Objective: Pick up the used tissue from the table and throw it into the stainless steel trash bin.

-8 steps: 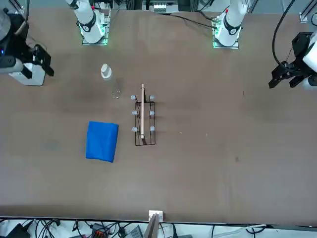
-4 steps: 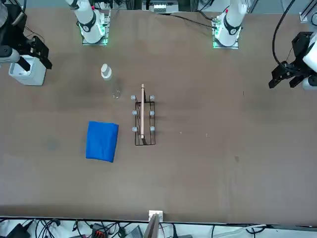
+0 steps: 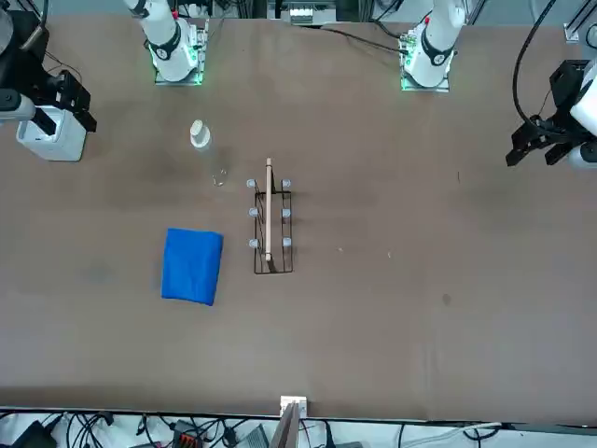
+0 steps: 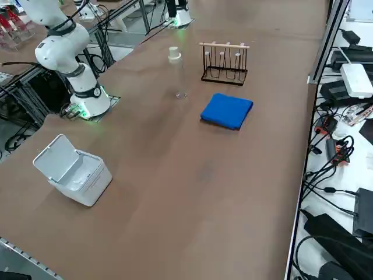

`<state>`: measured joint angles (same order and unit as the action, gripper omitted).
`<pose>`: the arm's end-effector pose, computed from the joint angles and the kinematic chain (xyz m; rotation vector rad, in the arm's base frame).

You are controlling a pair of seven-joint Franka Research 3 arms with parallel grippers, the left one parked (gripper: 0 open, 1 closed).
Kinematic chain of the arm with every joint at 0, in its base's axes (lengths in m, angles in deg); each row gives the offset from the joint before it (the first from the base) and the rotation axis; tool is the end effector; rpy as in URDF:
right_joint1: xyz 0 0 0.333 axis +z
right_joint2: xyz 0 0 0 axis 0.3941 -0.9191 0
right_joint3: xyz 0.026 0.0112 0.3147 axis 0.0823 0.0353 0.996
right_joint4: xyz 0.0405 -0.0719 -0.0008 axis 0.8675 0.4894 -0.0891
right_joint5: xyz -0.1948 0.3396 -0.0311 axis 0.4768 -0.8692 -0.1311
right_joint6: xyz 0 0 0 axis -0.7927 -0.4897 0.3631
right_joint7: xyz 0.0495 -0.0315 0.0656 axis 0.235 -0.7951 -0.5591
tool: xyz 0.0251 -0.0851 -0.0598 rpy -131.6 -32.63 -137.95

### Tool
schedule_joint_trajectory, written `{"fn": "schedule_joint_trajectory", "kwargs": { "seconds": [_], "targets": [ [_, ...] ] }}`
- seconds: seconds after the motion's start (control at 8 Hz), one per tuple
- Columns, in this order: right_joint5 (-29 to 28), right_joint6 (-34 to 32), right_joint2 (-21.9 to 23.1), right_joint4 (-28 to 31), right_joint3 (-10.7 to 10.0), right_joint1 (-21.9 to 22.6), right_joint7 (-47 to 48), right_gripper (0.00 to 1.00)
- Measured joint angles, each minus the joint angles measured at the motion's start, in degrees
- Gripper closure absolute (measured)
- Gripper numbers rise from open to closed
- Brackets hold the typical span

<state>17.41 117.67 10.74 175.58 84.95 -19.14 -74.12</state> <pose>0.5199 0.0460 0.6541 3.1203 0.1059 0.0534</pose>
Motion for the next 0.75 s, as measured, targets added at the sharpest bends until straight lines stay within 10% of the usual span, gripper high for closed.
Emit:
{"fn": "schedule_joint_trajectory", "kwargs": {
  "seconds": [0.75],
  "targets": [
    [0.01,-0.76,-0.03,0.33,-0.74,-3.08,-0.01,0.0]
  ]
}}
